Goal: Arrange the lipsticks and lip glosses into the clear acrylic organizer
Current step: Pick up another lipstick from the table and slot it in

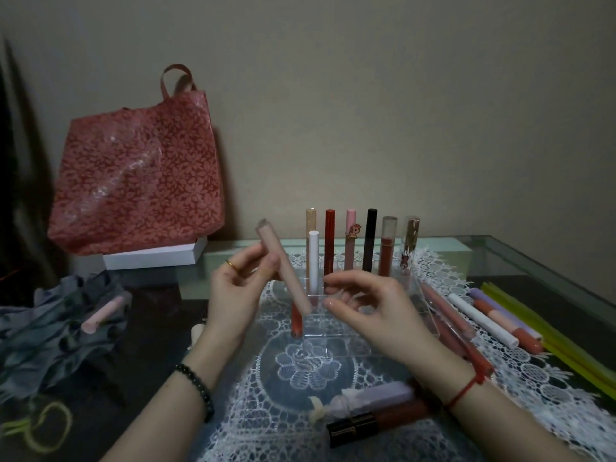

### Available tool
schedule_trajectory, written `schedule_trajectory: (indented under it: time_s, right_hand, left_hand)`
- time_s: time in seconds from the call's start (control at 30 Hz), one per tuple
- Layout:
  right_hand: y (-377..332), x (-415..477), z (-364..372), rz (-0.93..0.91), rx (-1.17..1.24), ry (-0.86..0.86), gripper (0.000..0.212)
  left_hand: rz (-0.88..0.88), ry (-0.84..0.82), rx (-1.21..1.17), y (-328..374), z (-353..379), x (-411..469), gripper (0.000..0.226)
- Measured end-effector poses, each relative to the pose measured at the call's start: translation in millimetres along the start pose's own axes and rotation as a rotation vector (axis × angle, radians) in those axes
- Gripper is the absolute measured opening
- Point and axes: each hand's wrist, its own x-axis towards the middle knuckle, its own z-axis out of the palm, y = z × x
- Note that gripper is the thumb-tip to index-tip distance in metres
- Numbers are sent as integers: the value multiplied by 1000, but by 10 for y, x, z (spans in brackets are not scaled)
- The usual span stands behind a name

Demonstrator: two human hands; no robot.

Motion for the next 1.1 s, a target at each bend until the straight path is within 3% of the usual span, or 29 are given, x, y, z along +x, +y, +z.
schedule_trajectory:
  time_s: [0.27, 0.53, 0.67, 0.8, 1.1]
  right_hand:
    - [-54, -16, 67, -24, 155, 0, 23]
    - [-83, 43, -16, -46, 150, 118, 21]
    - [-34, 180, -193, 7, 138, 234, 20]
    - [23, 301, -178, 34, 67, 240, 19]
    - [139, 406, -18, 56, -18, 201, 21]
  left_hand:
    - [20, -233, 24, -75, 112, -99, 28]
    - [70, -239, 97, -112, 137, -93, 35]
    - [-32, -187, 352, -190, 63, -109, 62]
    - [-241, -325, 536, -257, 36, -202, 103]
    - [-373, -543, 650, -287, 22, -245, 128]
